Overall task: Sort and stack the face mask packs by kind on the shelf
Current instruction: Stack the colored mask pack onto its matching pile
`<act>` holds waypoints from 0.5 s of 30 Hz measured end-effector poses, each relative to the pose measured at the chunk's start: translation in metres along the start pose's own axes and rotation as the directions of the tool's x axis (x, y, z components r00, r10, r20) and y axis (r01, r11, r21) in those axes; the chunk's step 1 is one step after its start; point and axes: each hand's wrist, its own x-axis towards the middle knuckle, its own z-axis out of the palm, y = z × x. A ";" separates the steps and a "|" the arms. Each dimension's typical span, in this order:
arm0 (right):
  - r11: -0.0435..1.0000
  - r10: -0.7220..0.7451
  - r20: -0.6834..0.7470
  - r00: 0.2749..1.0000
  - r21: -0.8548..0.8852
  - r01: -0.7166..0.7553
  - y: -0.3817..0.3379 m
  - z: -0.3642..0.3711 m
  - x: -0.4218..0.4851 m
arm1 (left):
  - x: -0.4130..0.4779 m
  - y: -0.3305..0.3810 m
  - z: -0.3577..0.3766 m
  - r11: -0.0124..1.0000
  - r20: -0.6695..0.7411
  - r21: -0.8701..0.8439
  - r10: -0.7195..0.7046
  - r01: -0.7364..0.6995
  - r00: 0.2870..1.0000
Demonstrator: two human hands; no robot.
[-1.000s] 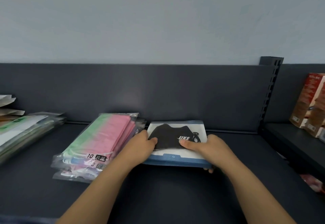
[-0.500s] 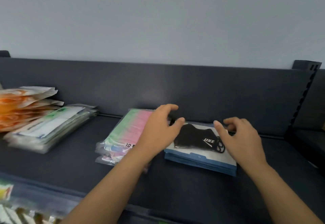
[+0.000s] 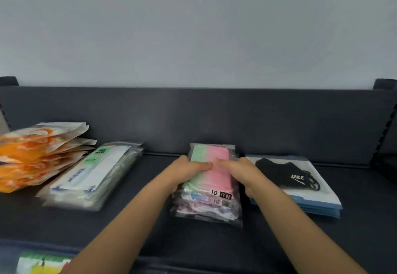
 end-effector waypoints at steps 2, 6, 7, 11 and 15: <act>0.998 -0.034 -0.021 0.999 0.061 0.035 0.005 0.003 0.005 | 0.006 -0.004 -0.005 0.994 0.039 -0.112 -0.006 0.010 0.999; 0.996 -0.046 -0.047 0.998 0.073 0.050 0.010 0.011 0.012 | 0.017 -0.010 -0.007 0.975 0.077 -0.220 -0.010 0.027 0.997; 0.994 -0.046 -0.056 0.997 0.097 0.051 0.011 0.012 0.014 | 0.019 -0.011 -0.007 0.965 0.090 -0.261 -0.012 0.035 0.996; 0.965 -0.020 -0.069 0.997 0.258 0.037 0.010 0.011 0.016 | 0.023 -0.010 -0.014 0.908 0.141 -0.415 0.000 0.059 0.990; 0.933 -0.098 -0.094 0.991 0.338 0.124 0.008 0.007 0.015 | 0.016 -0.008 -0.020 0.867 0.193 -0.494 0.032 0.069 0.981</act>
